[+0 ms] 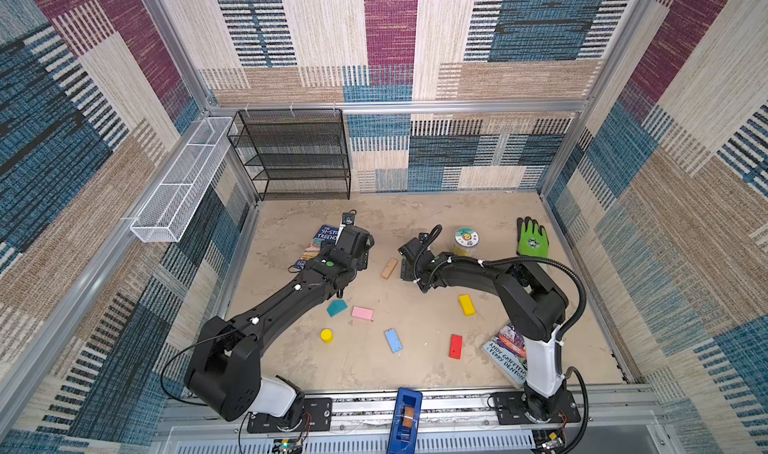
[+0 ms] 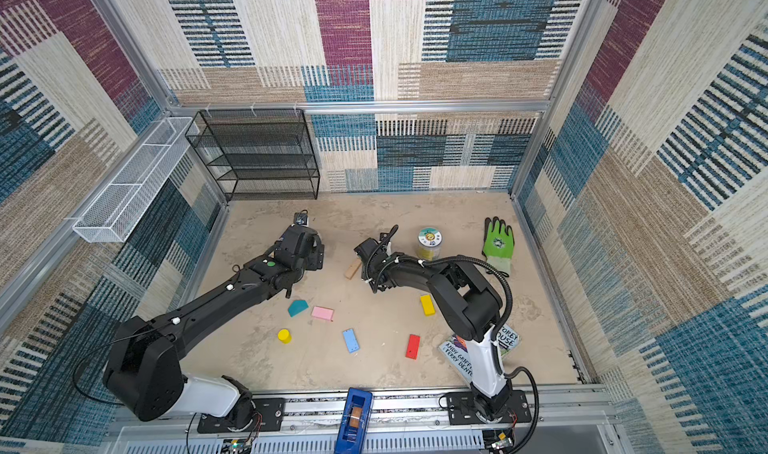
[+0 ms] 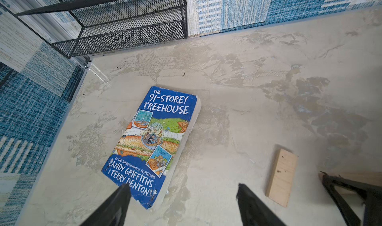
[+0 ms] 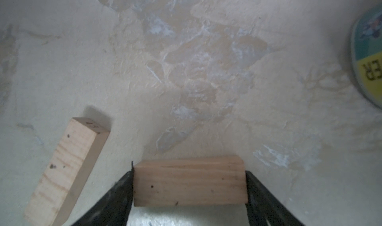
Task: Build the wood block tower
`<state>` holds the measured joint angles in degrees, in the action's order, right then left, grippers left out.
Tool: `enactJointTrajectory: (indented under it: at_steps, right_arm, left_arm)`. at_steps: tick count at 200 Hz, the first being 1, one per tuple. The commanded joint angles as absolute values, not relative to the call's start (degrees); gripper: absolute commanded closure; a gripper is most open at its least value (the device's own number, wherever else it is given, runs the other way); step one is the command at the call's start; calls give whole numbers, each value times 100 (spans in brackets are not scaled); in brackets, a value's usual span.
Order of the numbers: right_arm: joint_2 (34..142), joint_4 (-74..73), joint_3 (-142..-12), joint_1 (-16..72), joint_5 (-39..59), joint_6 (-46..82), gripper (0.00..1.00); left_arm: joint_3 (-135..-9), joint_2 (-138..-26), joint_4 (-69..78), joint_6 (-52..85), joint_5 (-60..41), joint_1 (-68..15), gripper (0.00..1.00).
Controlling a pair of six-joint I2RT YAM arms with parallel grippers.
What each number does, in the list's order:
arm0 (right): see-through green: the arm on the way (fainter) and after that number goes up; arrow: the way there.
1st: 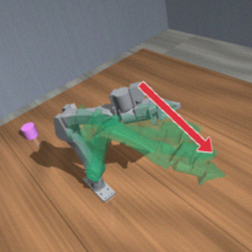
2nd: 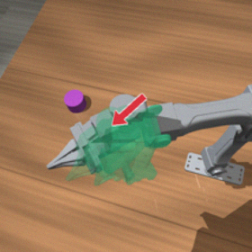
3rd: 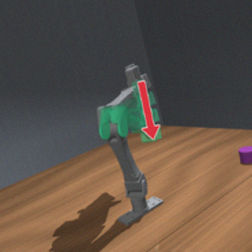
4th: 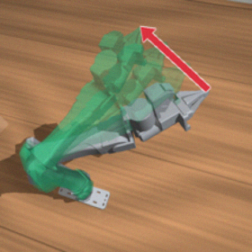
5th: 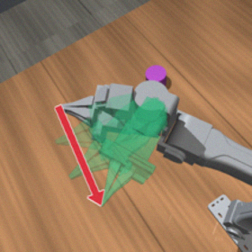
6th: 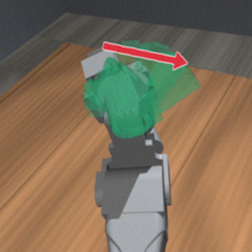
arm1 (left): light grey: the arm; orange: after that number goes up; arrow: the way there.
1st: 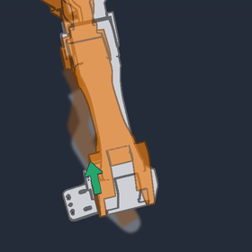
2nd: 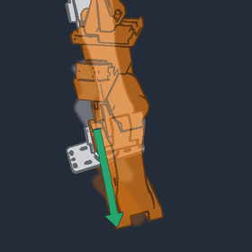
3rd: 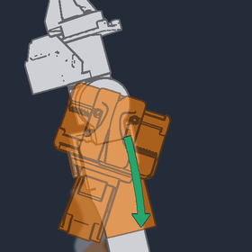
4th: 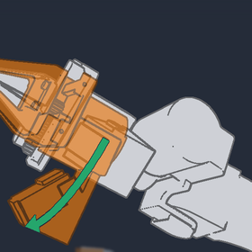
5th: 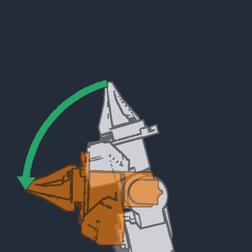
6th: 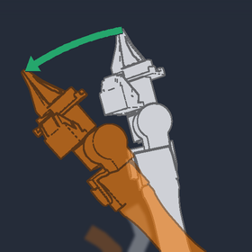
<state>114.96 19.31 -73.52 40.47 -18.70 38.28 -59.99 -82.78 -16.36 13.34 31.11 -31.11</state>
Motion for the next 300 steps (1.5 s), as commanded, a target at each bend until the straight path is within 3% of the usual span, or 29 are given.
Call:
enactJointTrajectory:
  at_steps: [1, 31, 60, 156, 252, 280, 300]
  right_arm:
    - [11514, 2212, -7374, 4043, -1612, 3784, 13]
    - [11470, 2206, -7400, 4040, -1578, 3753, 5]
    - [11411, 2180, -7374, 4041, -1547, 3757, 4]
    - [11413, 2259, -7317, 4043, -1538, 3972, 21]
    - [11347, 2311, -7304, 4043, -1486, 4189, 22]
    - [11377, 2327, -7321, 4052, -1478, 4192, 19]
    - [11384, 2337, -7331, 4051, -1472, 4184, 9]
  left_arm:
    - [-6049, -8280, -1736, 1206, 3189, -3111, 14]
    - [-6056, -8304, -1755, 1198, 3190, -3110, 14]
    - [-6130, -8385, -1851, 1213, 3199, -3111, 14]
    - [-6187, -8437, -1964, 1248, 3263, -3107, 14]
    - [-6240, -8502, -2038, 1283, 3289, -3109, 14]
    - [-6246, -8533, -2042, 1281, 3305, -3108, 14]
    - [-6257, -8550, -2067, 1283, 3318, -3111, 14]
